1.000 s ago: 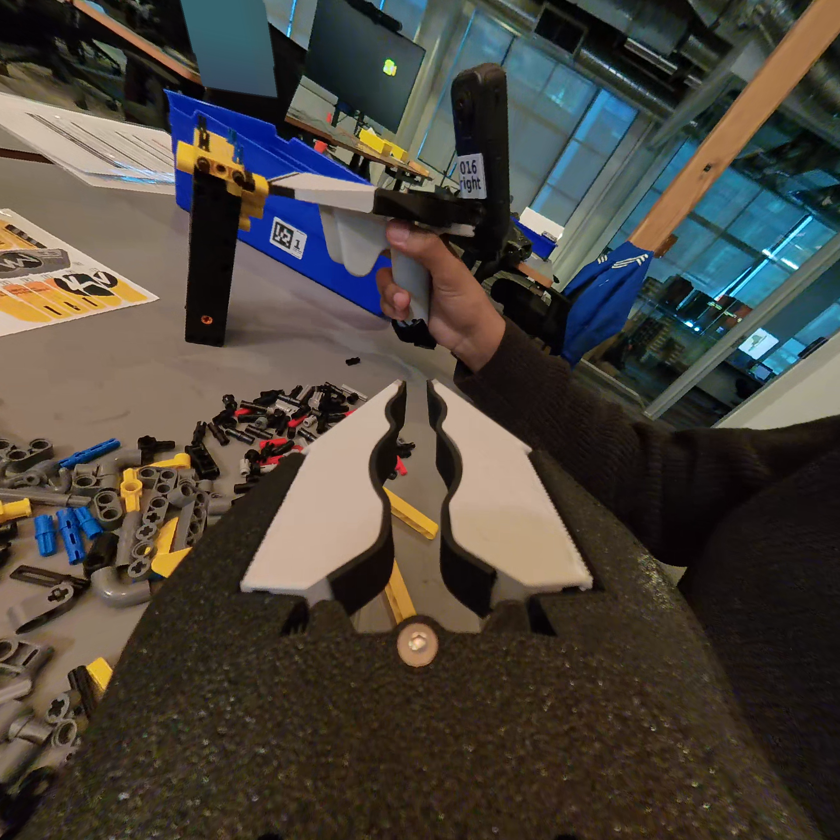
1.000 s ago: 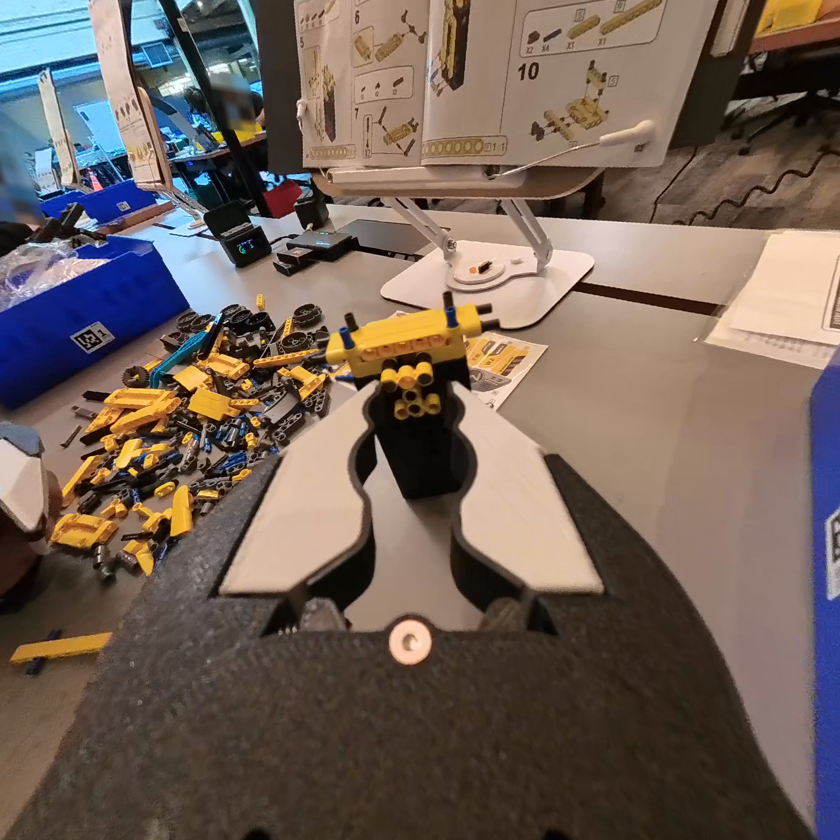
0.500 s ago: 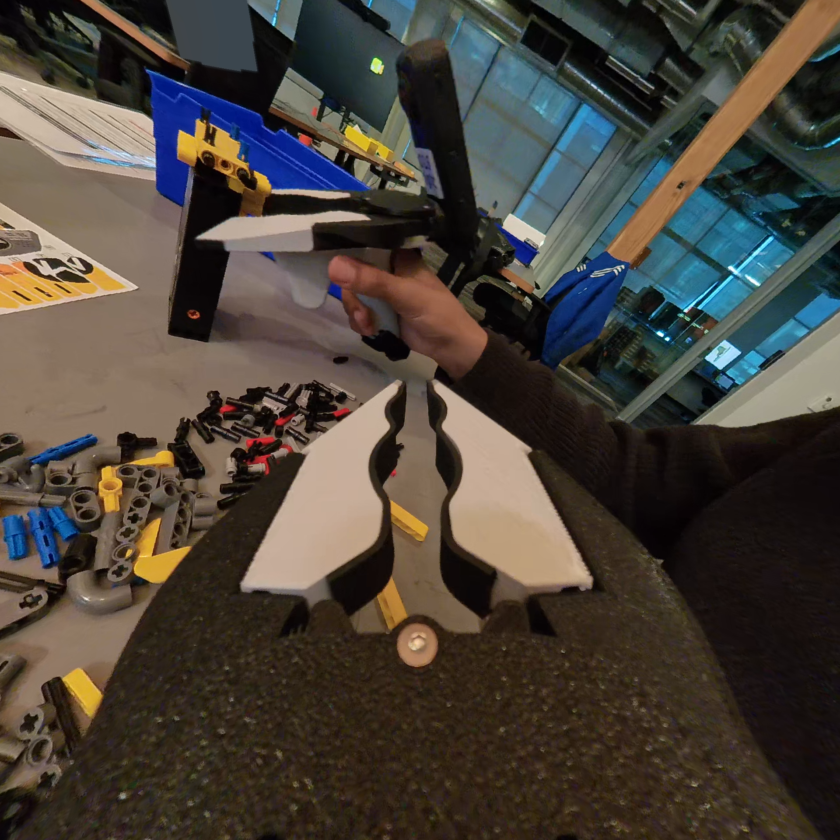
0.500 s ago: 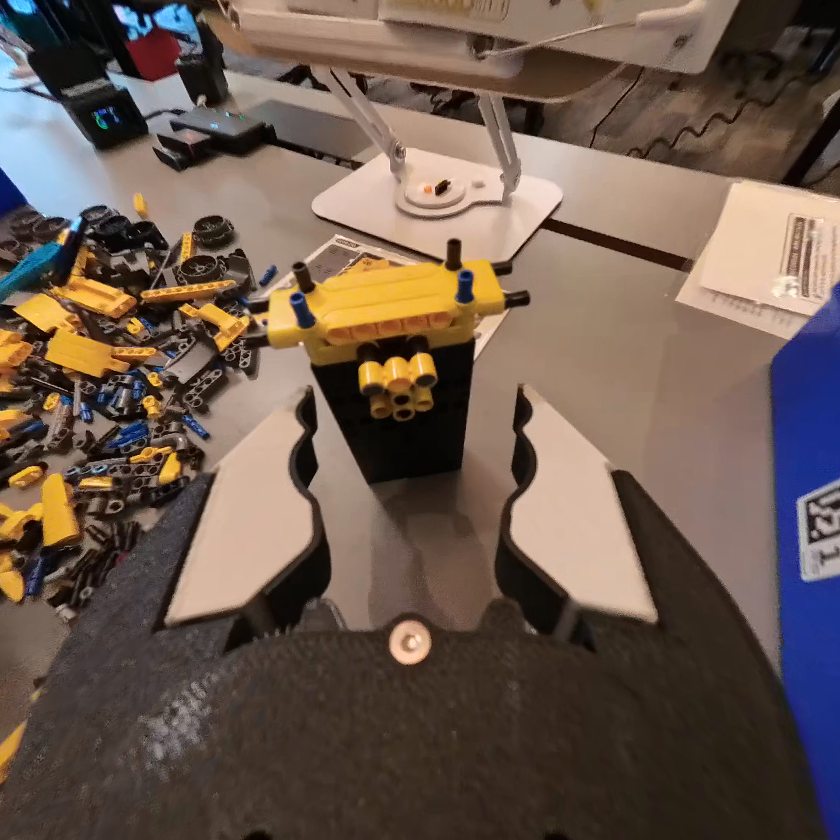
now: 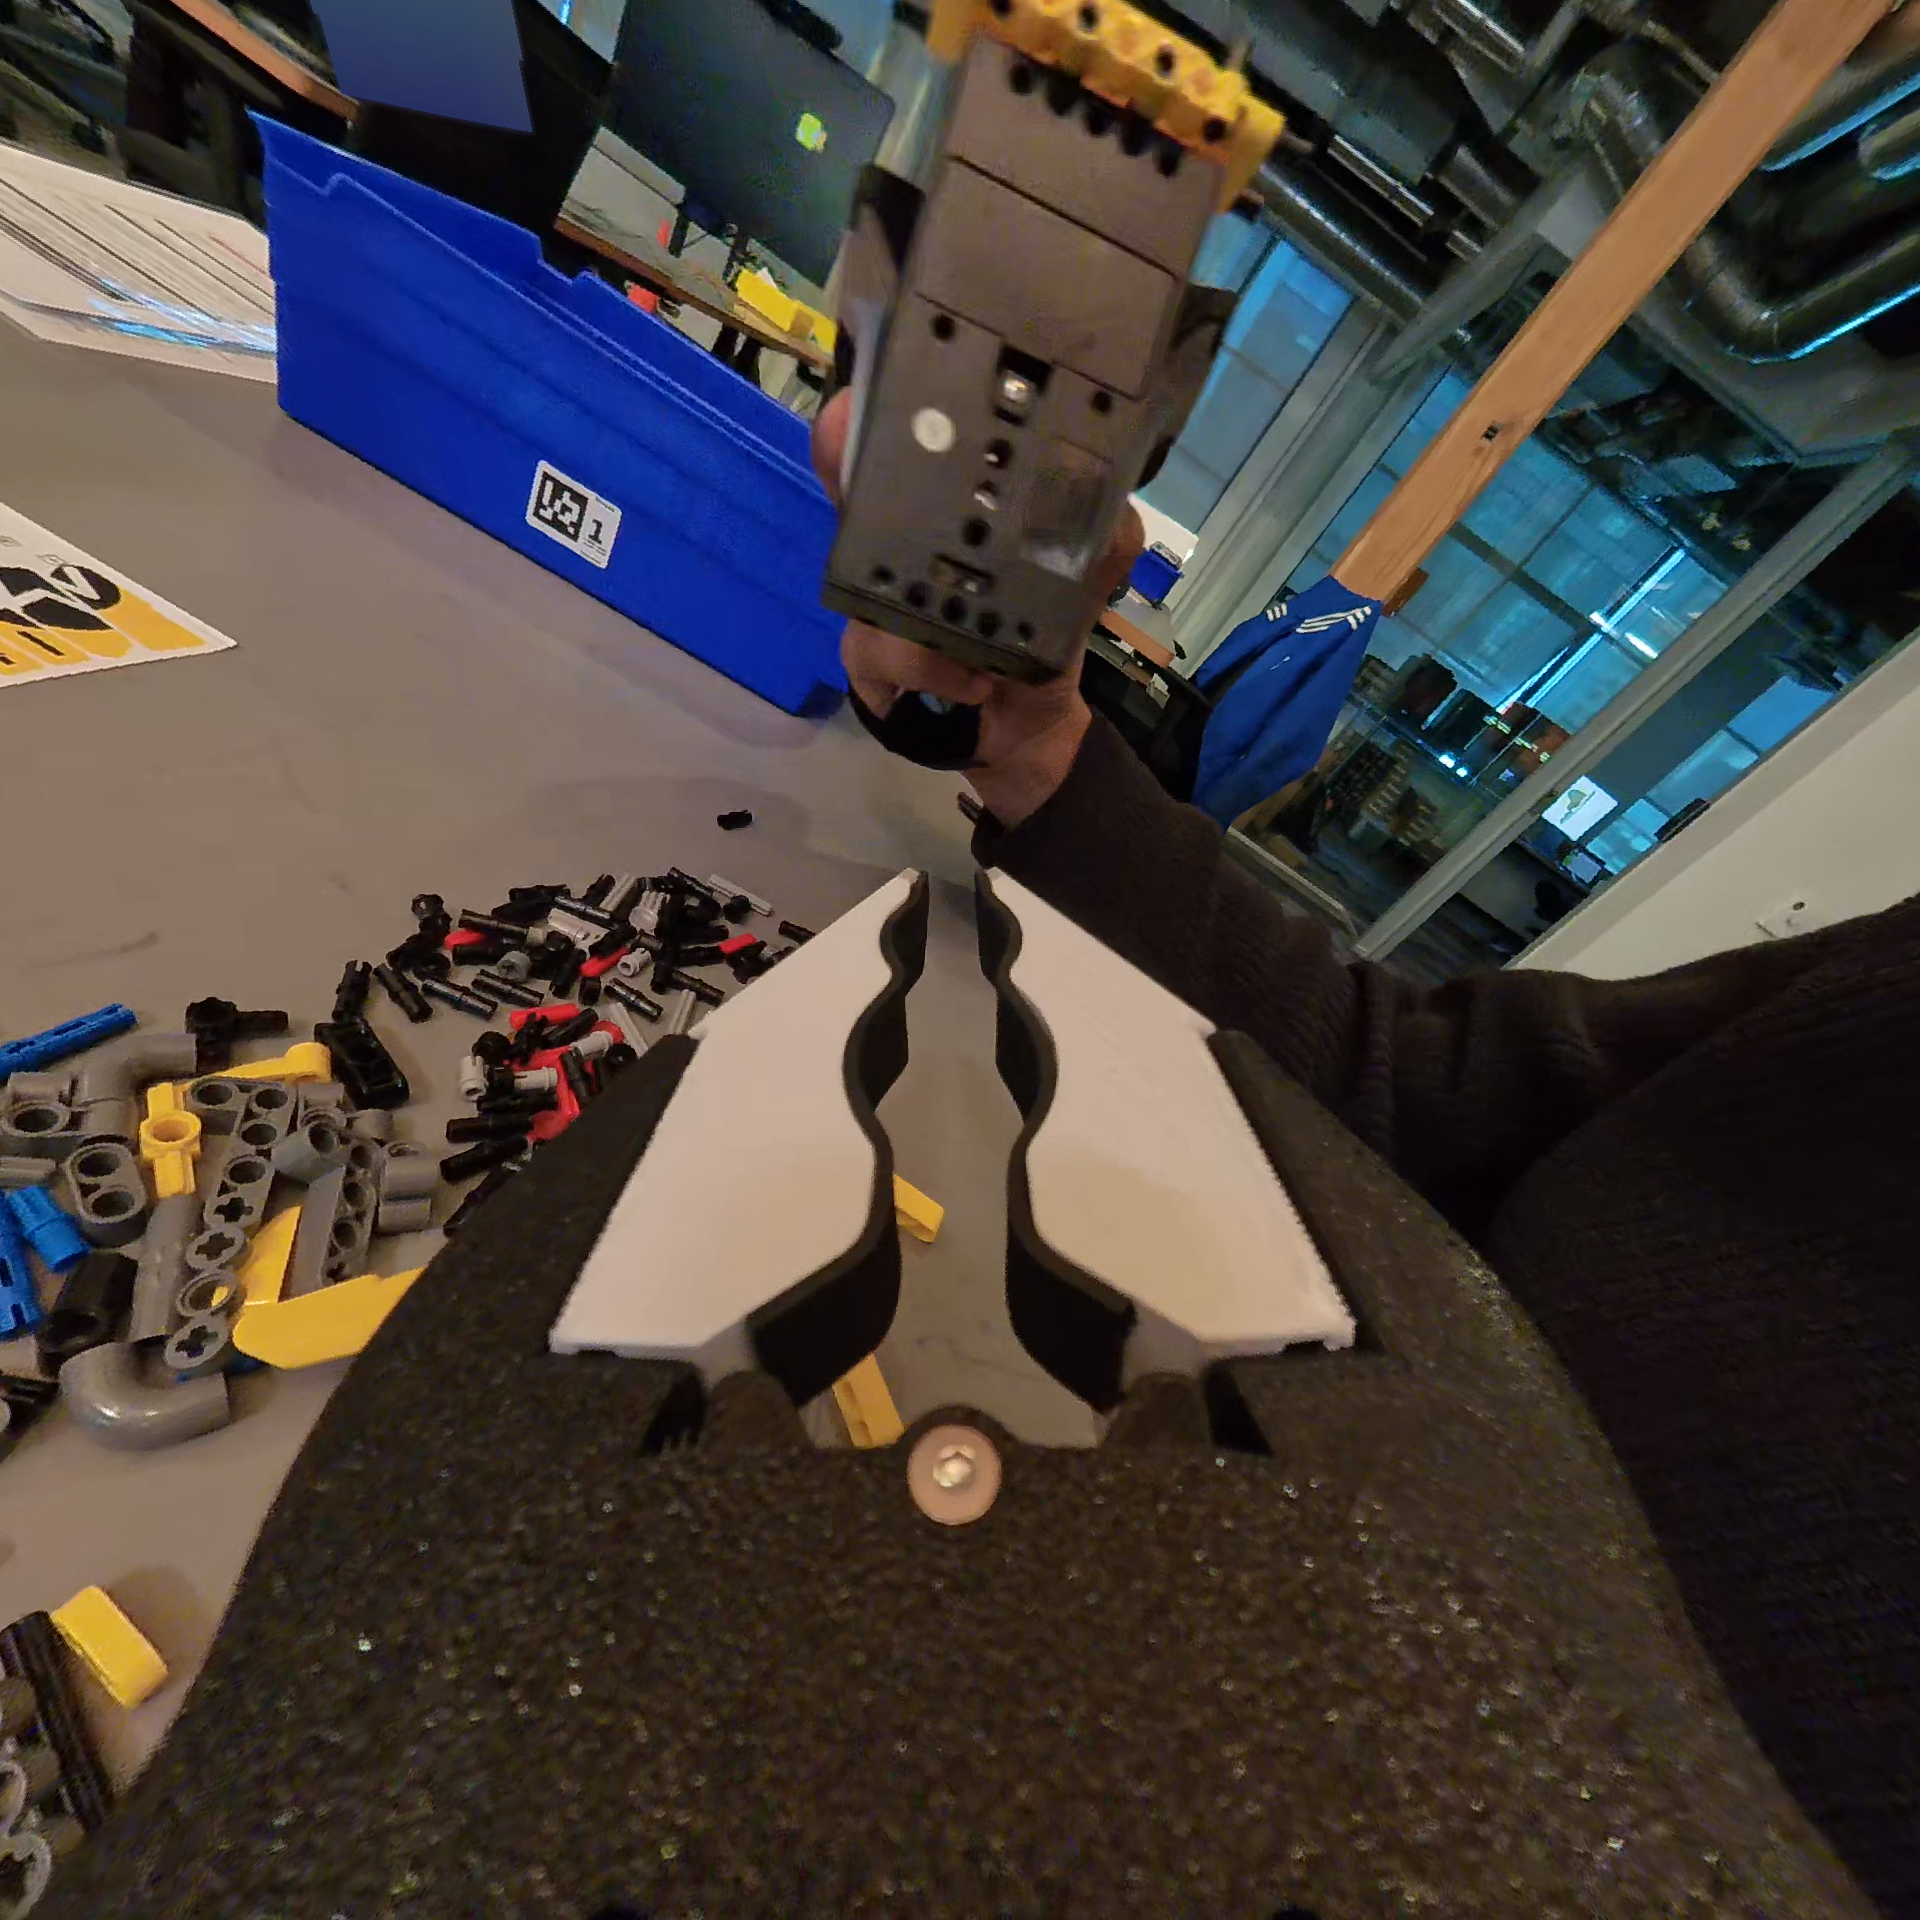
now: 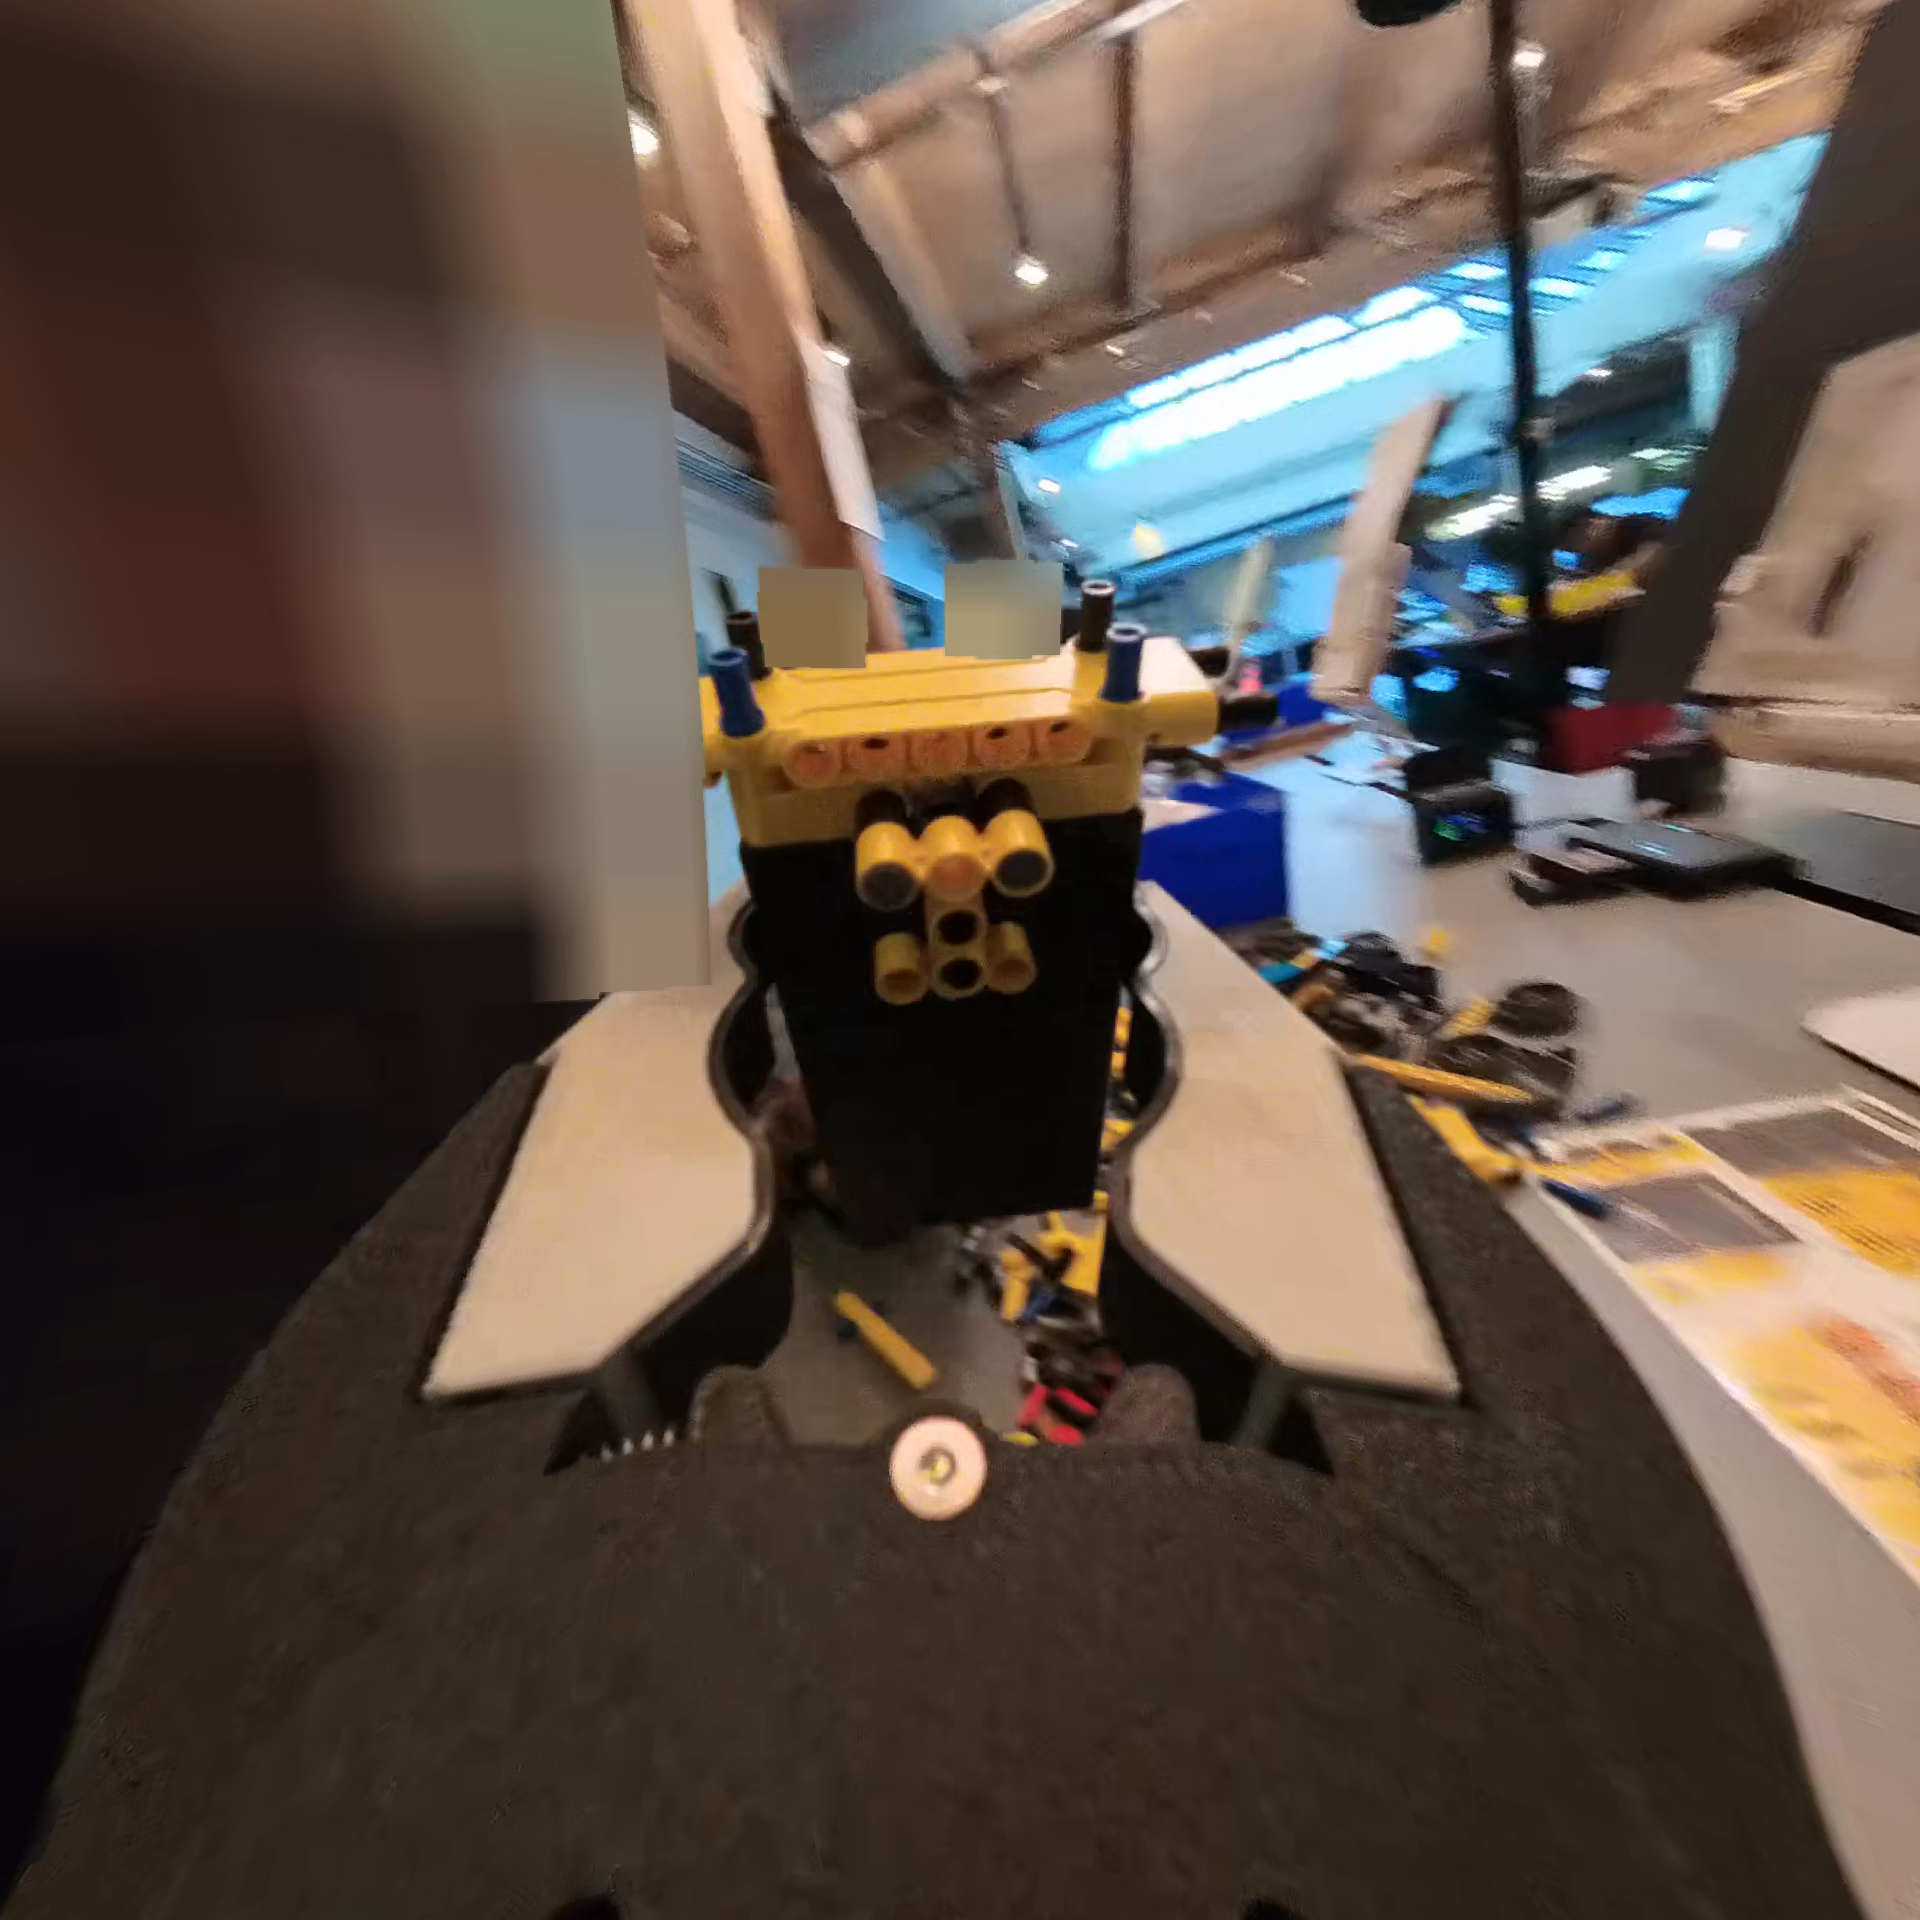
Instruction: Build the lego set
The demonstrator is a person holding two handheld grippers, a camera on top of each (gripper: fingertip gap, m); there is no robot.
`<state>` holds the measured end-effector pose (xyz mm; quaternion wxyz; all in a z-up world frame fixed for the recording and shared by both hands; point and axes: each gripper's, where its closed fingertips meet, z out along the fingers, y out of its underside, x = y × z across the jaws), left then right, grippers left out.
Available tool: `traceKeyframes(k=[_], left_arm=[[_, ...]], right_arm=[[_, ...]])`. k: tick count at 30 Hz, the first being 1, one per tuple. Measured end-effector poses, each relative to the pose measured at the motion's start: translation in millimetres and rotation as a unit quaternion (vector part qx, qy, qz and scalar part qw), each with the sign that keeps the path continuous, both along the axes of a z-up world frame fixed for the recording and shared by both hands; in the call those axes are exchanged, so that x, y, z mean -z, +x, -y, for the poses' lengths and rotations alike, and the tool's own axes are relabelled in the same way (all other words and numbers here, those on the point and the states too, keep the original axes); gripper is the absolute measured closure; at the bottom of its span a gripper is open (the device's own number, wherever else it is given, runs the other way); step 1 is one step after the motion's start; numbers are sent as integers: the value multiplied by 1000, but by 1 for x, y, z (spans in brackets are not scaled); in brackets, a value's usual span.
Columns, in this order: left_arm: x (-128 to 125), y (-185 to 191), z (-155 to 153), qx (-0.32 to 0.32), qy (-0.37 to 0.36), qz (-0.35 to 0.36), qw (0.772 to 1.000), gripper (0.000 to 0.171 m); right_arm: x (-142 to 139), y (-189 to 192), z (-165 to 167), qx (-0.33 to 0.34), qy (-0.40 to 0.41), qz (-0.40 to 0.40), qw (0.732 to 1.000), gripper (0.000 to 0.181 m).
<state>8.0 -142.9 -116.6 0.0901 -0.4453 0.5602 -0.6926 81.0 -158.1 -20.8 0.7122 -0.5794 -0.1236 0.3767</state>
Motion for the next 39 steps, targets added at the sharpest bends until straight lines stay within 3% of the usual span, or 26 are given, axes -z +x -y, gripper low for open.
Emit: traceKeyframes(k=[6,25,27,30,34,39], left_arm=[[0,0,-1,0,-3,0,1000,163],[1,0,0,5,-7,-6,1000,163],[1,0,0,5,-7,-6,1000,163],[1,-1,0,6,-8,-6,1000,163],[1,-1,0,5,-8,-6,1000,163],[1,-1,0,5,-9,-6,1000,163]], right_arm=[[-5,-15,11,-46,18,-11,999,116],[-3,-5,6,-10,4,-12,1000,115],[5,5,-5,27,-19,-8,999,115],[36,37,-29,145,-104,14,984,115],[85,95,-43,319,-221,64,919,114],[108,129,-36,402,-278,86,868,114]])
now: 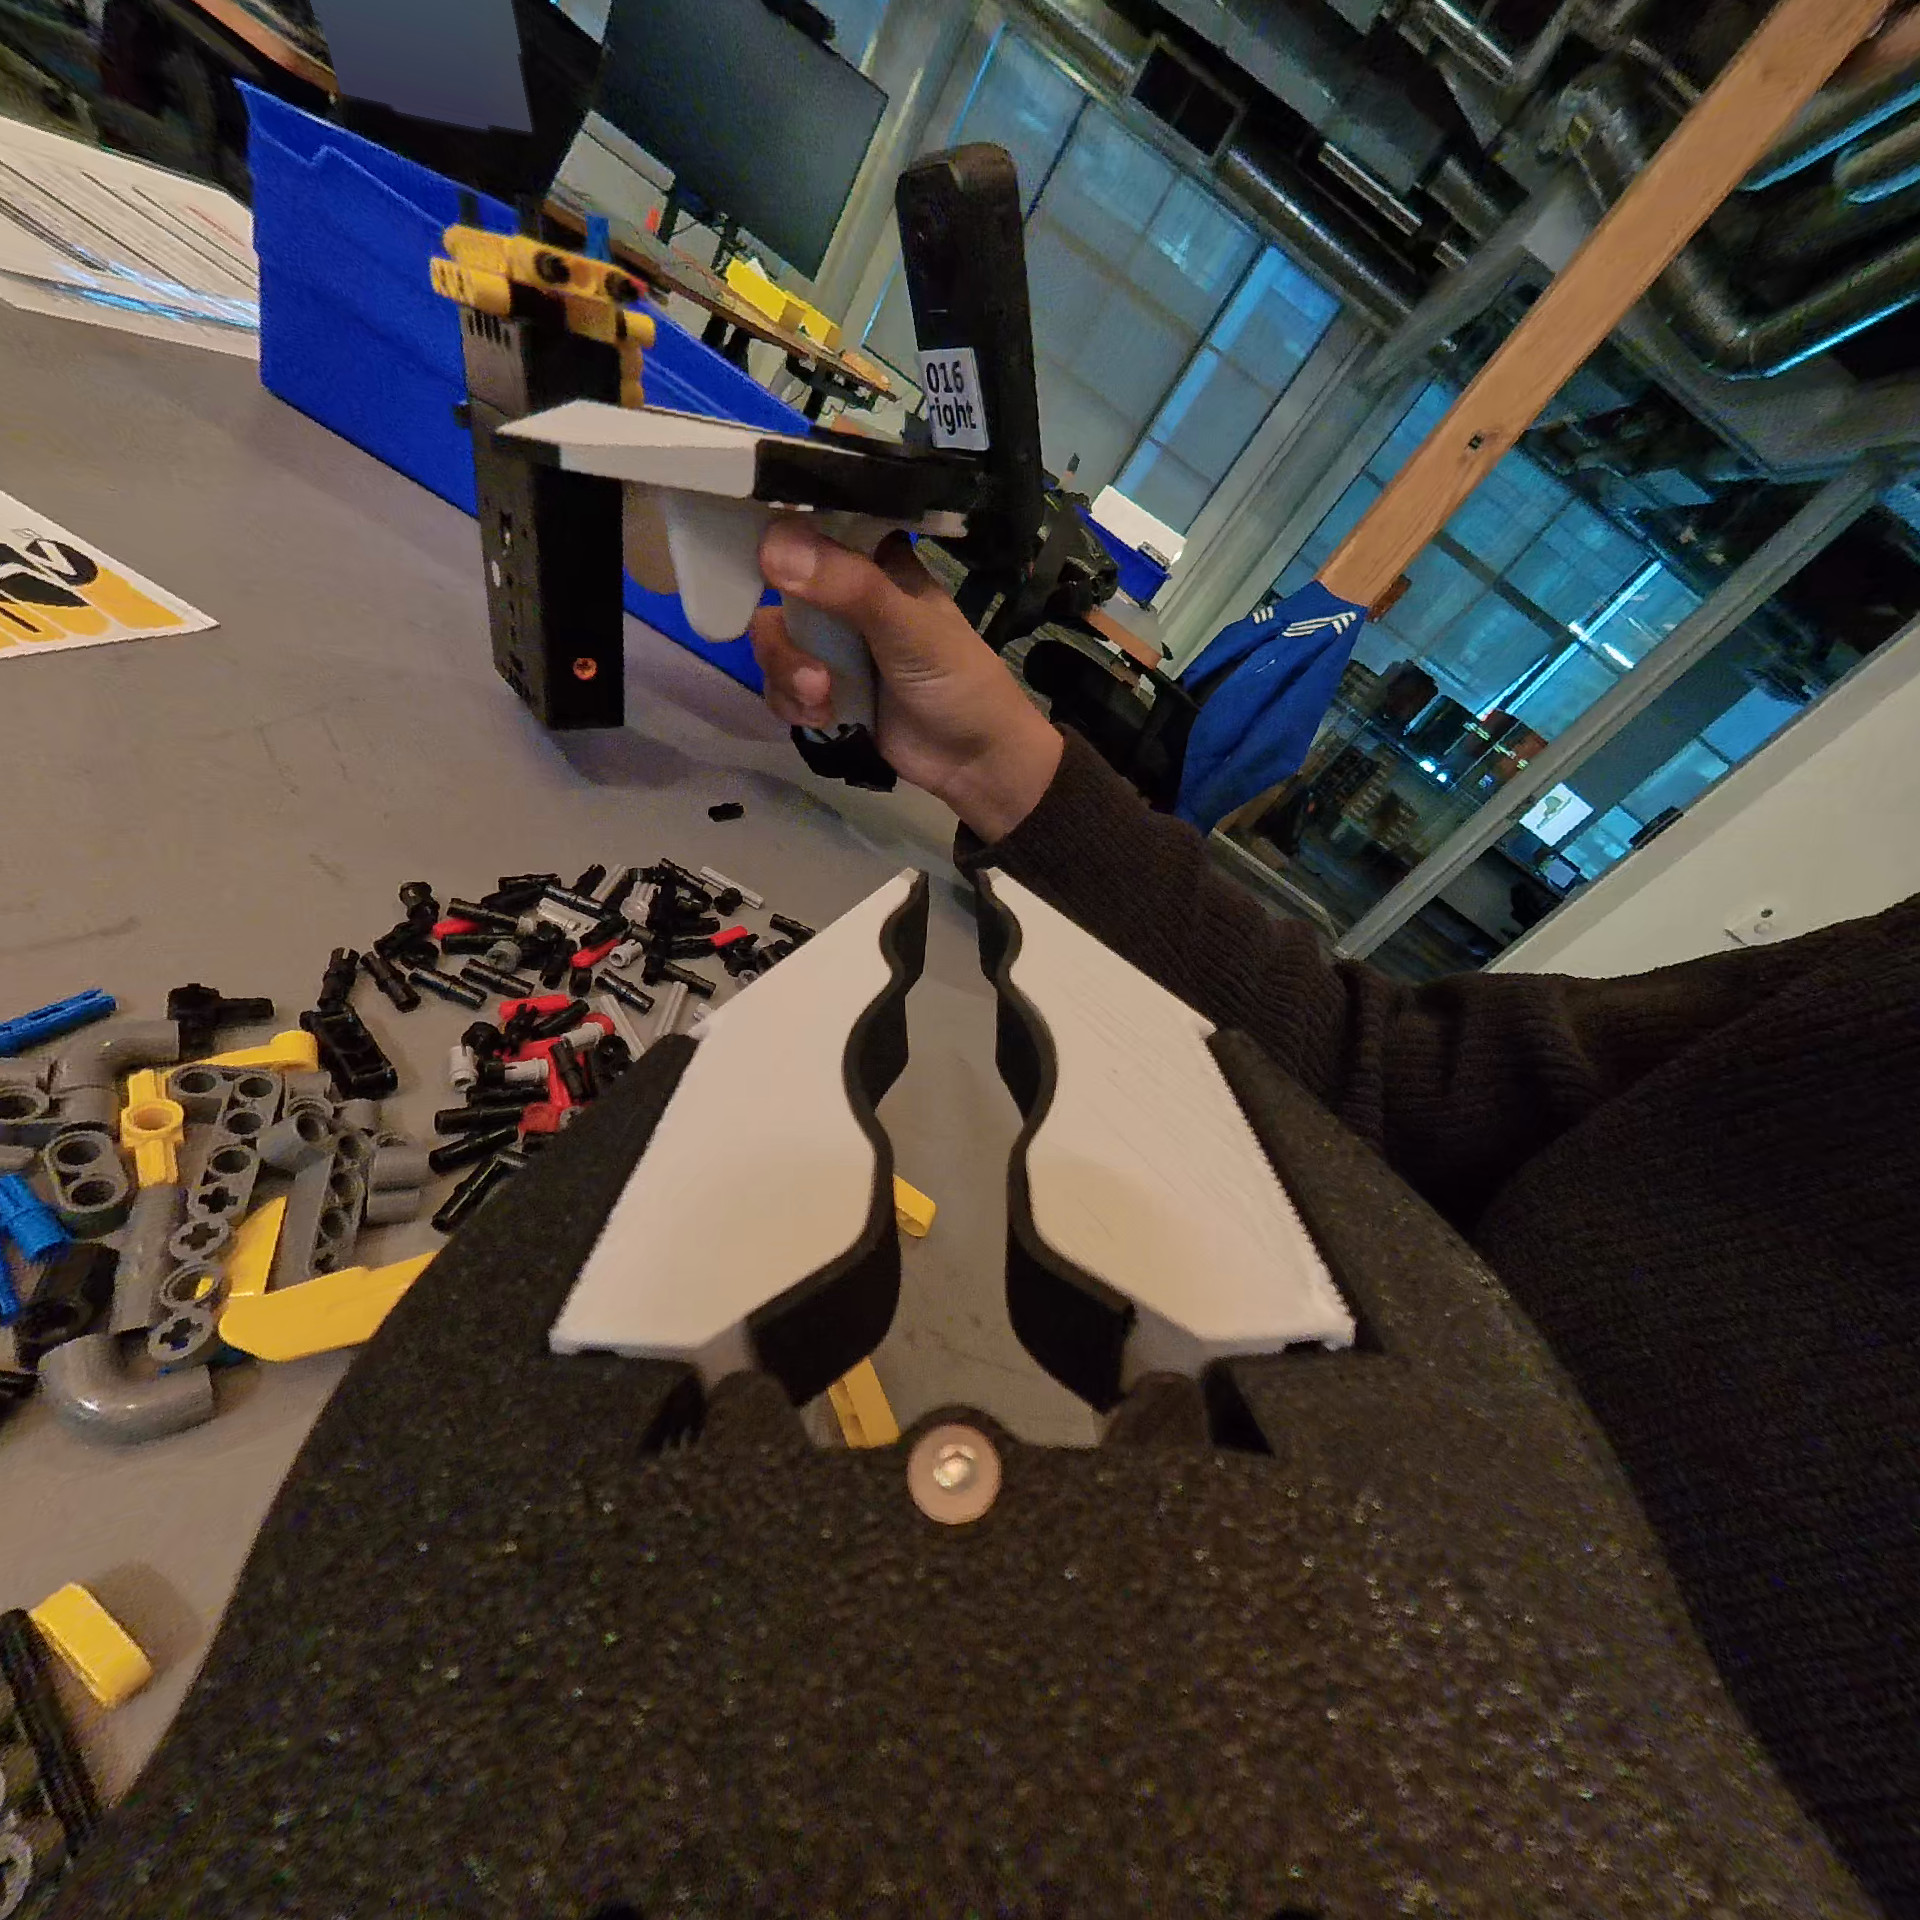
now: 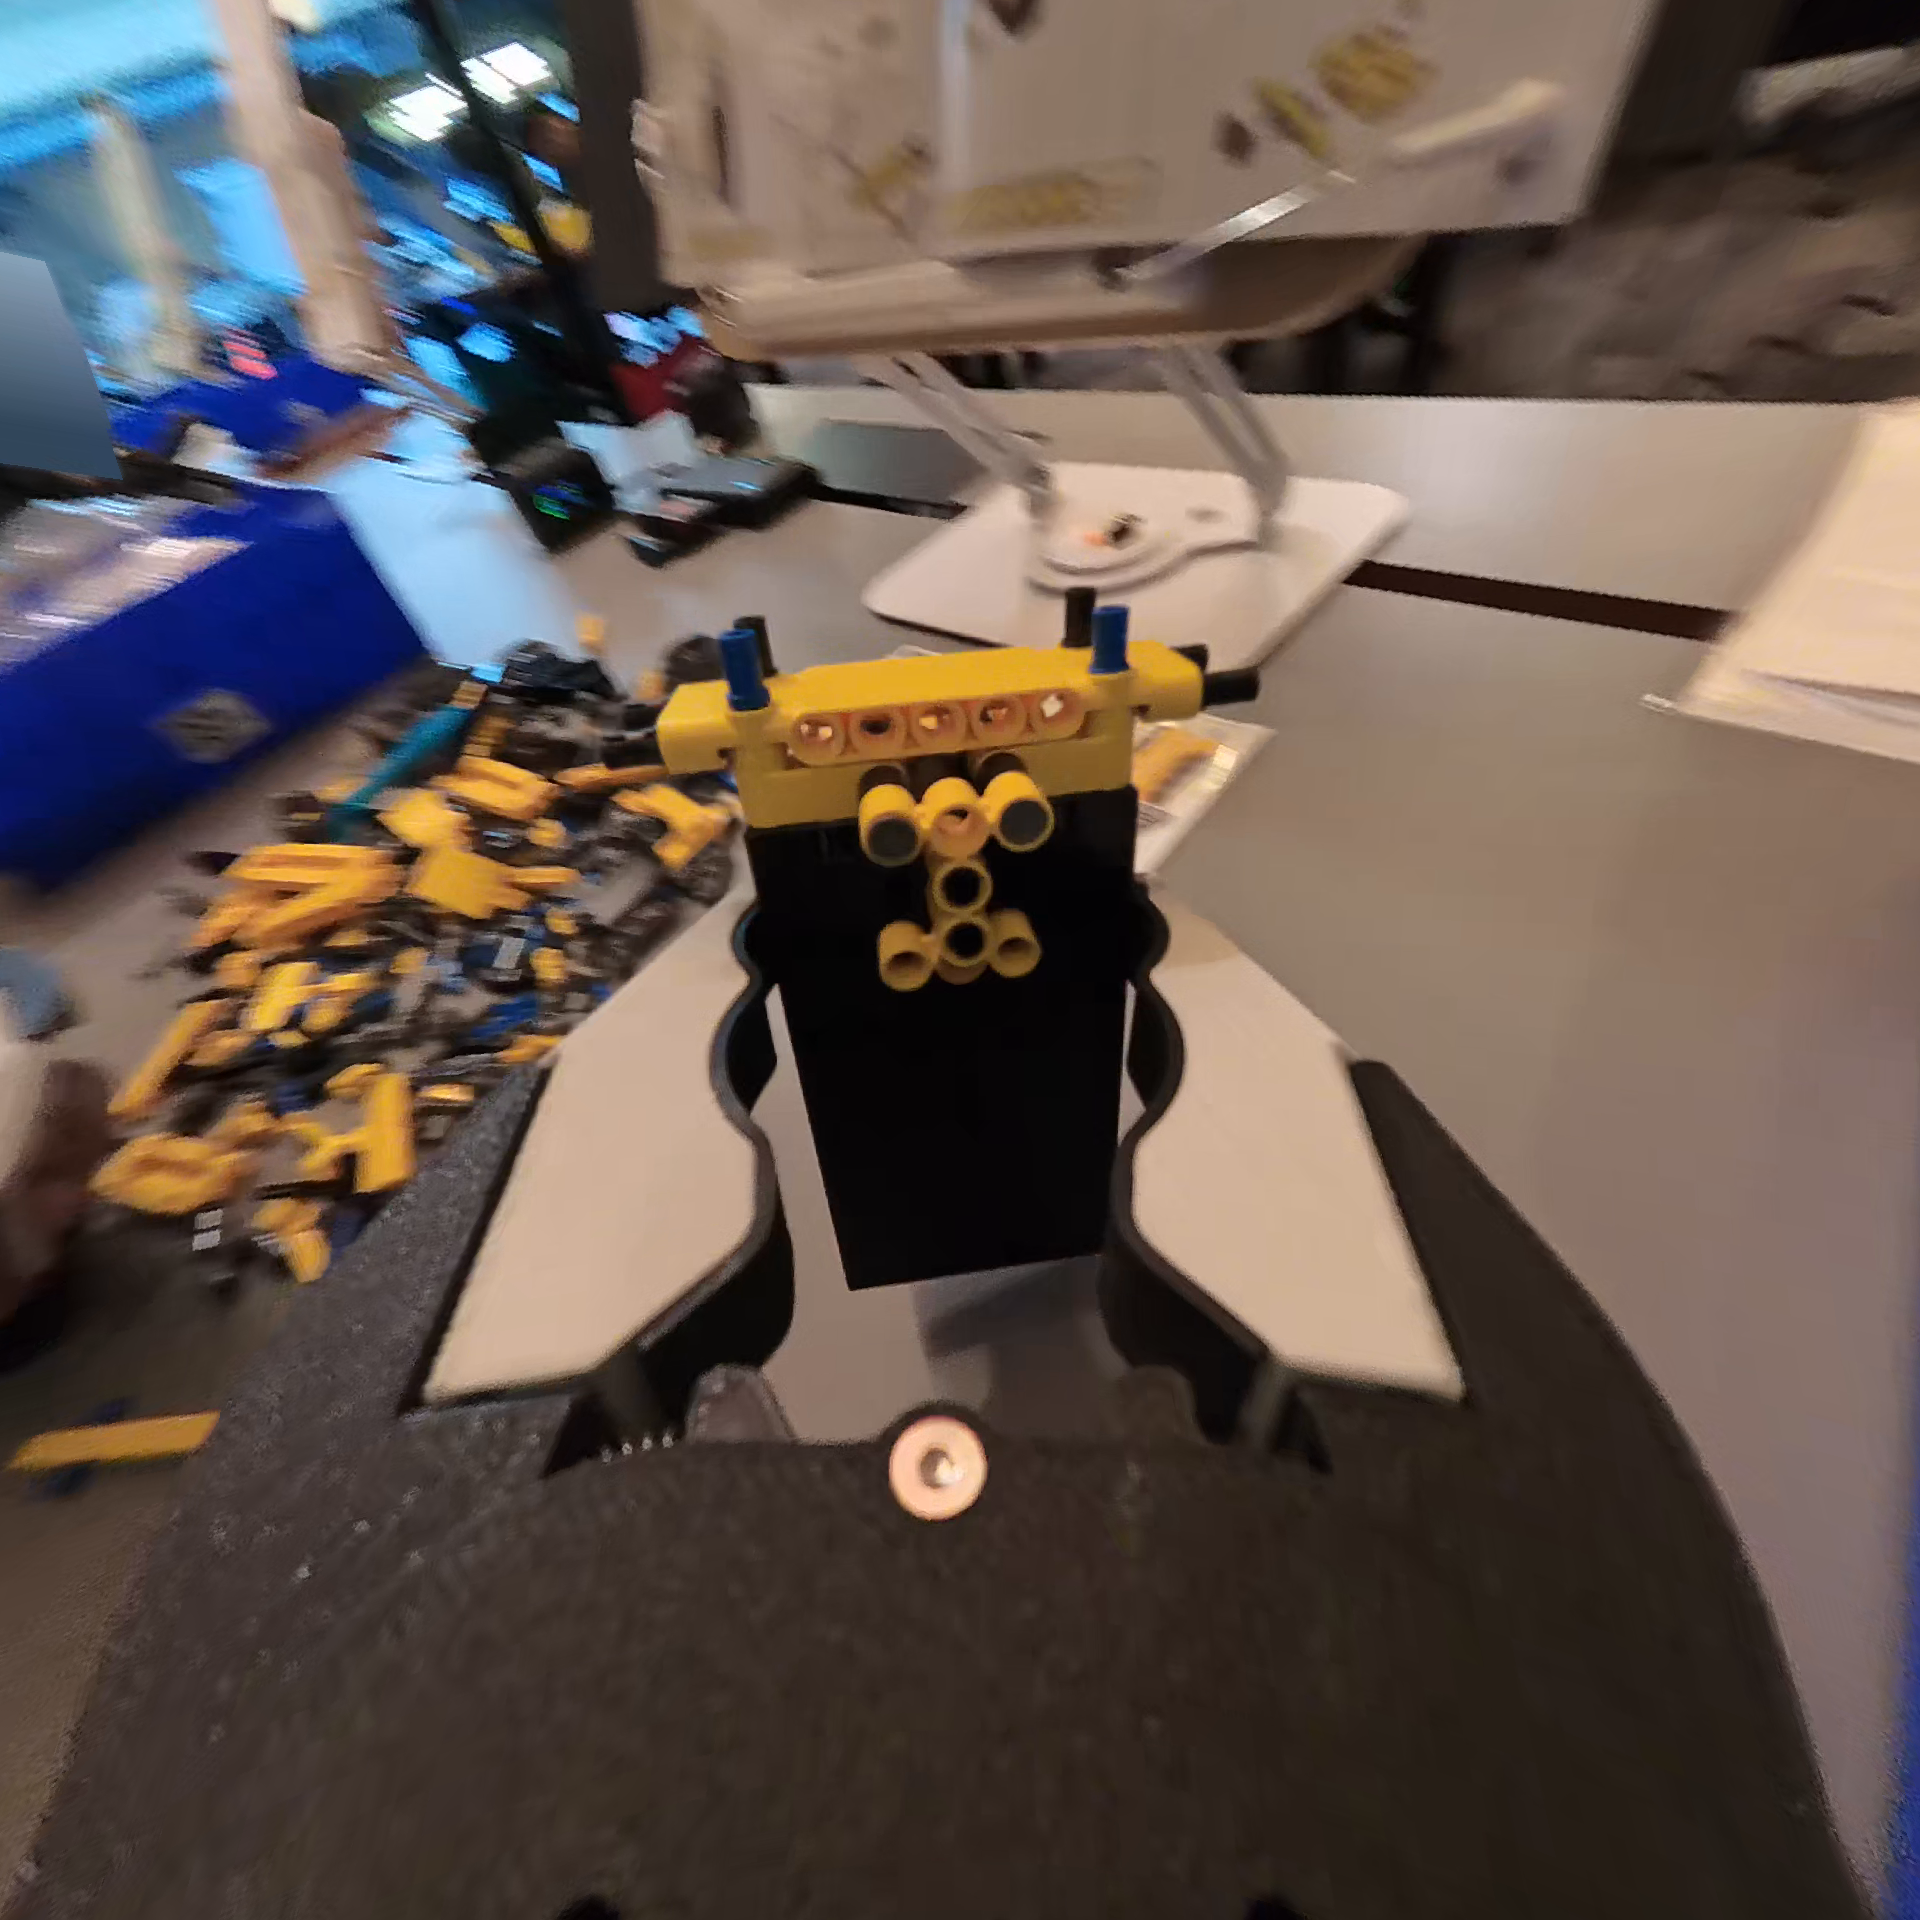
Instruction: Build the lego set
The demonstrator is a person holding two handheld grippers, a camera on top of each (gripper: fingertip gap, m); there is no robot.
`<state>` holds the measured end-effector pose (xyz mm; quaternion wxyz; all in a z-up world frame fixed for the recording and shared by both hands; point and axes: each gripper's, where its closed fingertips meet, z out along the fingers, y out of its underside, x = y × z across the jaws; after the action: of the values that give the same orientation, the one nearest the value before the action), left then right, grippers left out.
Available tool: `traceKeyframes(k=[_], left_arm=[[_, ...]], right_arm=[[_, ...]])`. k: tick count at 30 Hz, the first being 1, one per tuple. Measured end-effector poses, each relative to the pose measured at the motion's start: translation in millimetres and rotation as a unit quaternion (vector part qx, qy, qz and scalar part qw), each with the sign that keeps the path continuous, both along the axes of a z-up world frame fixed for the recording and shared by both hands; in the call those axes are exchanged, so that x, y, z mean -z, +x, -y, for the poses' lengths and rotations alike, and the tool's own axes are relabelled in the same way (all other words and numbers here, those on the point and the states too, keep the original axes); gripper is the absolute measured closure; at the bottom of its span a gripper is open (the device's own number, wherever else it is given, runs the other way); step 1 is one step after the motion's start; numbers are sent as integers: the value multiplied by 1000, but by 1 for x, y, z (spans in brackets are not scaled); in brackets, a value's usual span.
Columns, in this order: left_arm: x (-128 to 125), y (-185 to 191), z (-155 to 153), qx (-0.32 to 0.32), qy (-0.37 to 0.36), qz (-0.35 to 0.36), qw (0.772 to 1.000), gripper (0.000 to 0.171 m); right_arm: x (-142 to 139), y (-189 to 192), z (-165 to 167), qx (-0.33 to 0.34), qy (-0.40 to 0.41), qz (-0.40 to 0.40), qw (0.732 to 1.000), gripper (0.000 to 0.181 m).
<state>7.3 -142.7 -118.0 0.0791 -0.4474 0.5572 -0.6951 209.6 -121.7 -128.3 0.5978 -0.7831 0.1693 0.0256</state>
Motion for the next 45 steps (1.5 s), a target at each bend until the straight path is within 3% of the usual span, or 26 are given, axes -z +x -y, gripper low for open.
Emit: traceKeyframes(k=[7,12,21,26,27,29,30,34,38,43,45], left_arm=[[0,0,0,0,-2,0,1000,163],[0,0,0,-1,0,-1,1000,163],[3,3,-1,-13,16,-1,1000,163],[0,6,-11,-44,20,5,999,161],[-1,7,-15,-53,20,7,998,158],[-6,9,-24,-73,19,7,997,123],[-11,9,-28,-81,26,11,996,118],[-39,19,-68,-192,99,35,976,116],[-87,36,-117,-287,156,102,940,84],[-123,89,-193,-376,129,88,913,84],[-133,111,-228,-428,146,97,887,84]], right_arm=[[16,6,5,27,-67,45,996,113],[20,-1,17,21,-102,23,994,112],[25,-6,22,3,-108,-29,994,110],[21,-8,24,7,-111,4,994,109],[17,-8,25,8,-100,4,995,109],[8,-11,28,6,-70,-6,998,108],[4,-13,30,4,-53,-15,998,108],[1,-18,42,8,-14,-43,999,106],[-4,-18,54,31,15,-31,999,105],[-26,-18,63,58,85,-14,995,108],[-30,-19,67,61,102,-9,993,111]])
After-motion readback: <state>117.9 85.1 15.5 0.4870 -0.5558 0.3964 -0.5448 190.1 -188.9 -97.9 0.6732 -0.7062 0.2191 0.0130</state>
